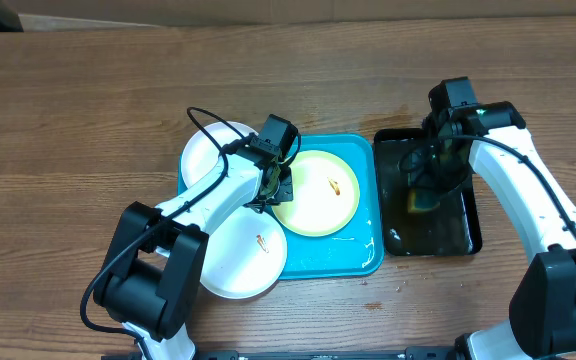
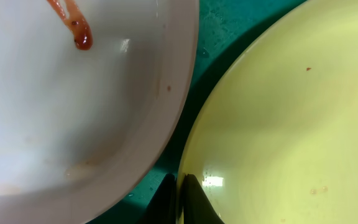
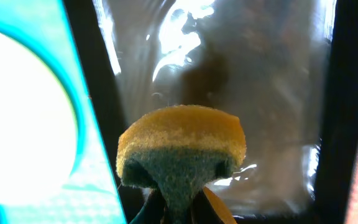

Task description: Clean dirty plates on tray and stack at the side

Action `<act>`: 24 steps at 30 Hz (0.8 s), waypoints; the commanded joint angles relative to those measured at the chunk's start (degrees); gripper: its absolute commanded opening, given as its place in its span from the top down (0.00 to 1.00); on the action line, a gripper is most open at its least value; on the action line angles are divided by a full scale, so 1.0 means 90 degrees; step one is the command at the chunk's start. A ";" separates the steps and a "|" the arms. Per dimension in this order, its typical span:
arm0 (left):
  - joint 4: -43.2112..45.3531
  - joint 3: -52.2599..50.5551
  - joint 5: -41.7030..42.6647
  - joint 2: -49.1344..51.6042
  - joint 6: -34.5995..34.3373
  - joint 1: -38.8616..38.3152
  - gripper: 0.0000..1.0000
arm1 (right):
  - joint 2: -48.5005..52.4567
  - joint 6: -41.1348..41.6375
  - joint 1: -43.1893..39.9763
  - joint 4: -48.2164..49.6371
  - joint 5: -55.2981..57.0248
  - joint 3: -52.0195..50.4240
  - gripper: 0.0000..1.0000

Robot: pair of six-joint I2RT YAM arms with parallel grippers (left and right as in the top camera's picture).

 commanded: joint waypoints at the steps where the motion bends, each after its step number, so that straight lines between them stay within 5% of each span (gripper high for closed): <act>1: -0.0041 0.0092 -0.0063 0.0068 0.0194 0.0022 0.96 | -0.0100 -0.0459 0.0092 0.0206 -0.0816 0.0153 0.96; 7: -0.0039 0.0092 -0.0063 0.0068 0.0192 0.0022 0.96 | -0.0095 -0.0493 0.0816 0.0828 -0.0925 0.0141 0.96; 16: -0.0041 0.0092 0.0058 0.0068 0.0189 0.0022 0.96 | 0.0389 -0.0398 0.2256 0.1800 0.0865 0.0138 0.96; 24: -0.0044 0.0092 0.0058 0.0068 0.0189 0.0022 0.96 | 0.1205 -0.0296 0.2591 0.2244 0.1409 0.0138 0.96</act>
